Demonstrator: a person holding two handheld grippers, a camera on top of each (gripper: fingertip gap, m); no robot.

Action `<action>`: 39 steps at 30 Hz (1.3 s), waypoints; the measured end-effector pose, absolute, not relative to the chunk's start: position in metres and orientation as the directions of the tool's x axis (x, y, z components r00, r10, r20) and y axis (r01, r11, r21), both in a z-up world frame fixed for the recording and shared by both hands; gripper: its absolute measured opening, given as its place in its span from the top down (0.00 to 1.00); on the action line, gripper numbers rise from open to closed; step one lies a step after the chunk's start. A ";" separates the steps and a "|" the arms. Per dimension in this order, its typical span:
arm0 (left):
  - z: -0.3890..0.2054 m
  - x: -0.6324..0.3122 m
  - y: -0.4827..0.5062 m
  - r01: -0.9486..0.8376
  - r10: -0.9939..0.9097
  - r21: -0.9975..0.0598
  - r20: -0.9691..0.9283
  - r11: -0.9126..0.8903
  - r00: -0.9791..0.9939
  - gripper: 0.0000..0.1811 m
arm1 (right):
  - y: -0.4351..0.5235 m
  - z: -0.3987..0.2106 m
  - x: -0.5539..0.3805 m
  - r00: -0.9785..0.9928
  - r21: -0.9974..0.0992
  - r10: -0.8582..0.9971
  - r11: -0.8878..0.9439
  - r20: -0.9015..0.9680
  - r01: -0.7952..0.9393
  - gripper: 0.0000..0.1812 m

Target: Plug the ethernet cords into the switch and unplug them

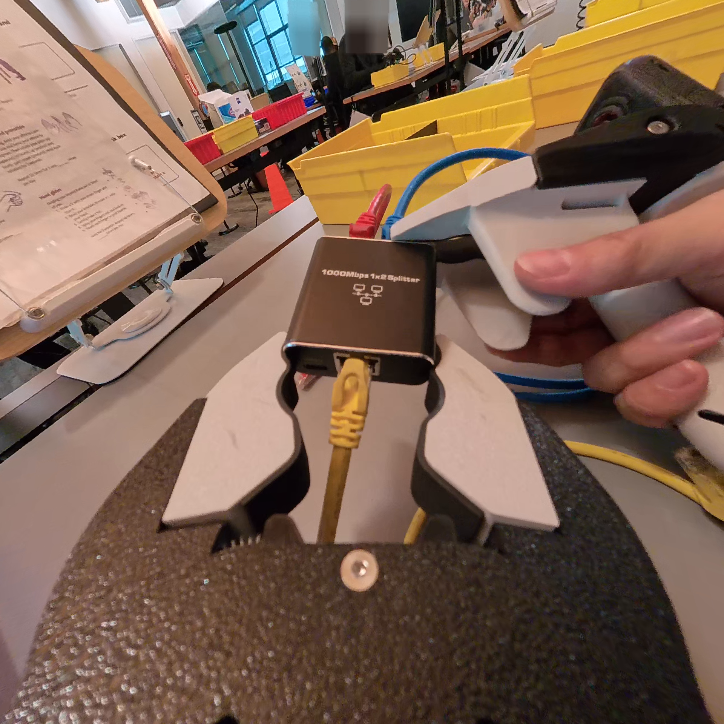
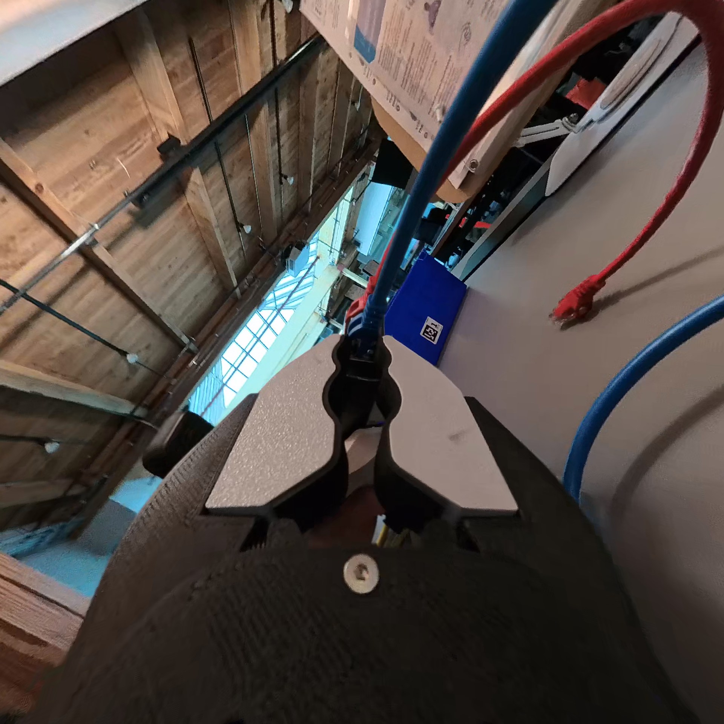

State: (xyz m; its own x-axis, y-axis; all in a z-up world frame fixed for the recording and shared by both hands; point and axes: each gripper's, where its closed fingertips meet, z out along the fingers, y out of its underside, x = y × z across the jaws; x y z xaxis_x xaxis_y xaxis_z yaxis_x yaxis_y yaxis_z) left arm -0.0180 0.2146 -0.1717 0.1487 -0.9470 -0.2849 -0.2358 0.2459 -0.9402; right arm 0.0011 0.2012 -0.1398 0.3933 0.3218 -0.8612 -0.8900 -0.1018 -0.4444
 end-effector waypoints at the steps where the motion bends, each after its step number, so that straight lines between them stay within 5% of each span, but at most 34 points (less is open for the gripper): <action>1: -0.171 -0.018 0.215 -0.232 -0.948 -0.942 -0.279 0.241 0.149 0.65 | 0.201 -0.138 0.000 0.422 -0.478 0.338 -0.099 -0.841 -0.873 0.93; 7: -0.165 -0.019 0.216 -0.195 -0.948 -0.952 -0.270 0.236 0.168 0.65 | 0.202 -0.127 -0.003 0.548 -0.619 0.397 -0.068 -0.736 -0.782 0.93; 23: -0.162 -0.021 0.228 -0.190 -0.937 -0.971 -0.195 0.144 0.289 0.66 | 0.221 -0.123 -0.003 0.496 -0.584 0.425 -0.103 -0.758 -0.805 0.95; 39: -0.162 -0.026 0.238 -0.171 -0.929 -0.985 -0.092 0.032 0.359 0.66 | 0.236 -0.120 -0.008 0.582 -0.674 0.408 -0.121 -0.703 -0.729 0.93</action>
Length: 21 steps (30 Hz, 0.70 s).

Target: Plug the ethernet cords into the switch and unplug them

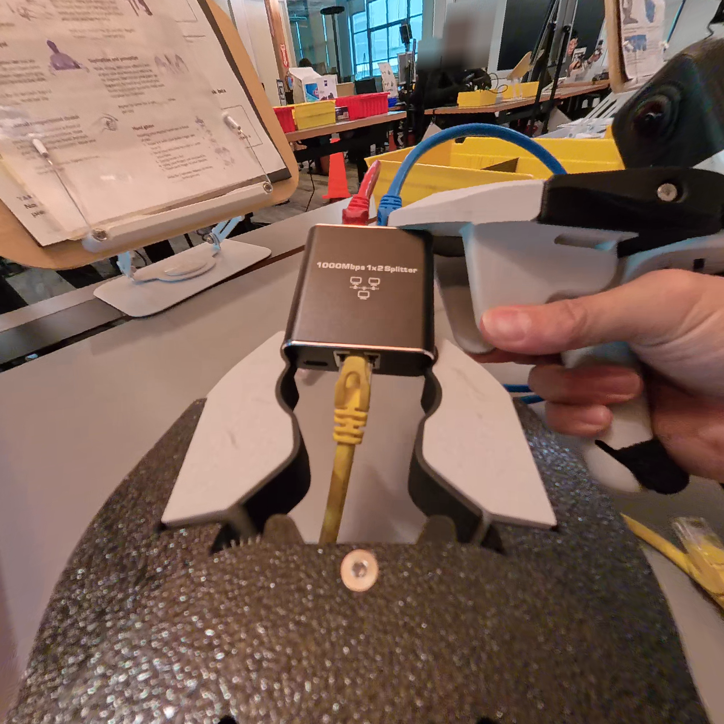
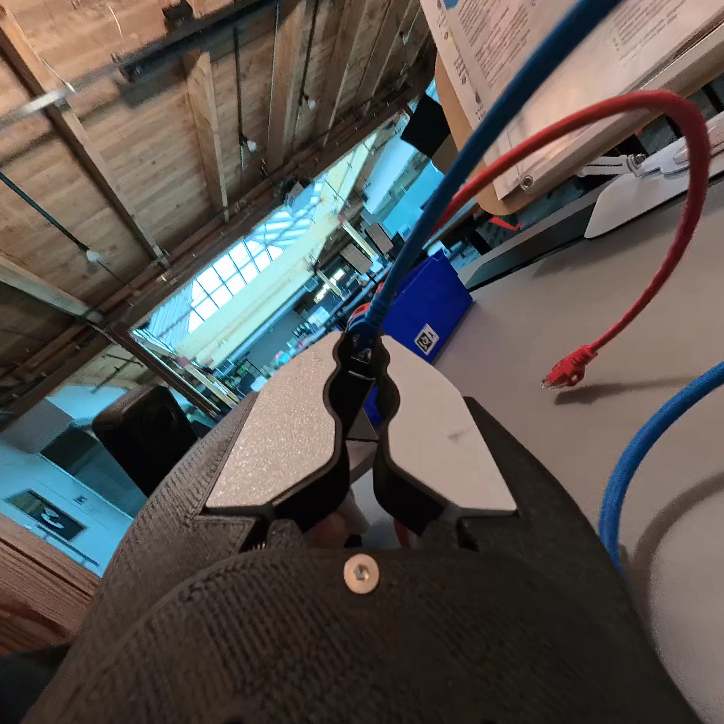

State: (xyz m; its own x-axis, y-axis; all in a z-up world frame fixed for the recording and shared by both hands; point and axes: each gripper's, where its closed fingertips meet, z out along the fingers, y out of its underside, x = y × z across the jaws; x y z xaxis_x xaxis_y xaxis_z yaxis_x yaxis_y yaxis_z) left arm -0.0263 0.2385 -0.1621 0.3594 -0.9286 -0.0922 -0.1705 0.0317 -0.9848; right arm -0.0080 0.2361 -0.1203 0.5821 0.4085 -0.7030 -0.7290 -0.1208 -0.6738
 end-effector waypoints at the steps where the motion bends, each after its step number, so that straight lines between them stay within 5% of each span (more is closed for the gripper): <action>1: -0.162 -0.027 0.239 -0.169 -0.927 -0.985 -0.098 0.038 0.361 0.66 | 0.236 -0.121 -0.010 0.554 -0.649 0.416 -0.127 -0.722 -0.750 0.94; 11: -0.162 -0.029 0.239 -0.188 -0.921 -0.976 -0.168 0.106 0.352 0.66 | 0.233 -0.120 -0.009 0.474 -0.574 0.406 -0.168 -0.781 -0.802 0.94; 21: -0.158 -0.028 0.236 -0.156 -0.927 -0.979 -0.177 0.131 0.332 0.66 | 0.228 -0.114 -0.012 0.555 -0.680 0.470 -0.144 -0.687 -0.719 0.96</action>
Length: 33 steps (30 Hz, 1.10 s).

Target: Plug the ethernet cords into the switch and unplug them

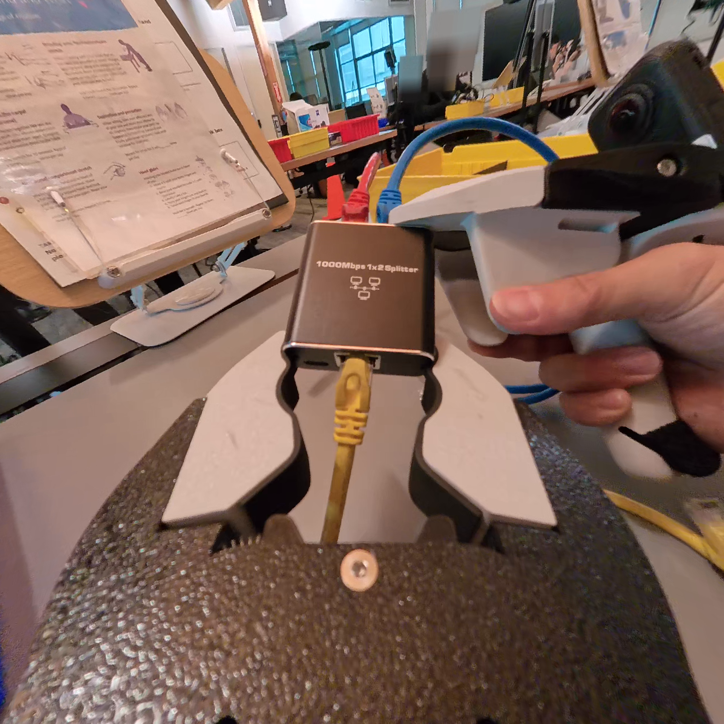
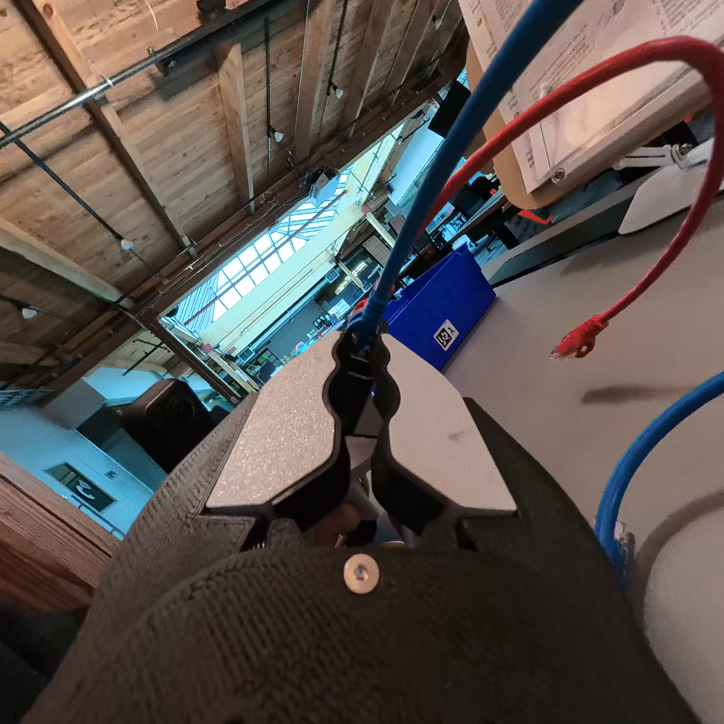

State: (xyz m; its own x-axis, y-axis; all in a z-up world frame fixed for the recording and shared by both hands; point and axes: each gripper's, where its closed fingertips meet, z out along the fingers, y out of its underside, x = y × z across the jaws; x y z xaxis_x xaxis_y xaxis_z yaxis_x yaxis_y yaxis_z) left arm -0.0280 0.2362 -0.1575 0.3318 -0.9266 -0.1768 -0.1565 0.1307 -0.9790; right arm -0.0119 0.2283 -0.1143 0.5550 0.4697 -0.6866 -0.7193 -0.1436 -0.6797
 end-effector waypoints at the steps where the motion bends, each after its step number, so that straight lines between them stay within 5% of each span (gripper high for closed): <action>1: -0.157 -0.028 0.235 -0.144 -0.932 -0.982 -0.160 0.118 0.326 0.66 | 0.229 -0.114 -0.011 0.564 -0.688 0.468 -0.142 -0.680 -0.712 0.96; 8: -0.156 -0.032 0.238 -0.113 -0.936 -0.991 -0.107 0.073 0.336 0.66 | 0.236 -0.106 0.021 0.571 -0.666 0.448 -0.077 -0.688 -0.742 0.94; 14: -0.151 -0.041 0.249 -0.097 -0.913 -0.991 -0.118 0.087 0.390 0.66 | 0.209 -0.082 0.029 0.786 -0.896 0.441 -0.116 -0.433 -0.429 0.94; 20: -0.154 -0.041 0.251 -0.113 -0.914 -0.990 -0.121 0.083 0.386 0.66 | 0.178 -0.031 0.070 0.858 -0.969 0.468 -0.216 -0.211 -0.120 0.94; 27: -0.157 -0.040 0.250 -0.122 -0.923 -0.990 -0.113 0.072 0.367 0.66 | 0.162 -0.024 0.172 0.886 -0.882 0.457 -0.444 -0.071 0.158 0.94; 33: -0.159 -0.038 0.248 -0.135 -0.929 -0.988 -0.119 0.076 0.352 0.66 | 0.167 -0.084 0.257 0.919 -0.675 0.364 -0.718 -0.153 0.172 0.94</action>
